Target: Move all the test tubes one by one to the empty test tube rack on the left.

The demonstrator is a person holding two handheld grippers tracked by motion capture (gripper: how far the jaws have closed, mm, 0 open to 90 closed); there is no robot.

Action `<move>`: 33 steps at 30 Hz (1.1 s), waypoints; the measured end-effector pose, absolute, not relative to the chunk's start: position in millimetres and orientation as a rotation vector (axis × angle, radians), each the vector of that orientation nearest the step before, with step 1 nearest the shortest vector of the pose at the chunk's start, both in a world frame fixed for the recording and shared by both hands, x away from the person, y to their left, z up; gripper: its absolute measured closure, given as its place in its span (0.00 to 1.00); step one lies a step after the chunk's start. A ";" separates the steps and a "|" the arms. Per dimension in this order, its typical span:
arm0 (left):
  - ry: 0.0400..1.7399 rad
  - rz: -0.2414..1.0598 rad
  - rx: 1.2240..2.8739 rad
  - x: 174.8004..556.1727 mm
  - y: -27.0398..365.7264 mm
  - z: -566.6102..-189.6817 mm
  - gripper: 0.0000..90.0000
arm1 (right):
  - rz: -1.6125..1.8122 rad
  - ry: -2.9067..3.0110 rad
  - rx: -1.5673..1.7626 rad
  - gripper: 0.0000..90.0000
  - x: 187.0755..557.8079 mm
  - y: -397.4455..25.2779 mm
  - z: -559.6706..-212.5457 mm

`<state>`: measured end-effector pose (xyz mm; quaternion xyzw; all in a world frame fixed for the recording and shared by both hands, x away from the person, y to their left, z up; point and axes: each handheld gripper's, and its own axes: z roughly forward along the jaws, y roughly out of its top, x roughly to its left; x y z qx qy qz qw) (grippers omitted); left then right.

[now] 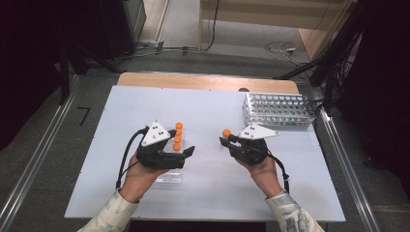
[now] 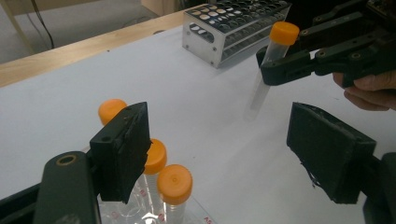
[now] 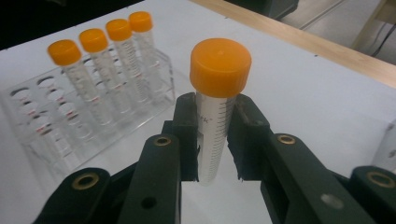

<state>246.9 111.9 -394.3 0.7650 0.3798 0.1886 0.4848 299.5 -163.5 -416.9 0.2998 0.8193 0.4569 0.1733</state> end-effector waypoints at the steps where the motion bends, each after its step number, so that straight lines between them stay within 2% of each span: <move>1: 0.918 0.460 1.864 246.5 110.0 -395.0 0.25 | 1.298 2.333 0.846 0.80 297.6 -162.0 -417.9; 7: 0.855 0.429 1.880 242.0 97.5 -399.1 0.32 | 1.304 2.393 0.785 0.80 282.9 -149.7 -424.0; 14: 0.766 0.397 1.899 237.3 82.3 -402.7 0.53 | 1.290 2.448 0.689 0.80 267.0 -133.0 -429.0; 26: 0.734 0.368 1.933 237.6 76.5 -410.0 0.75 | 1.296 2.496 0.628 0.80 257.3 -118.3 -432.5; 33: 0.733 0.362 1.944 238.3 76.7 -410.3 0.78 | 1.303 2.499 0.633 0.80 257.6 -118.6 -433.6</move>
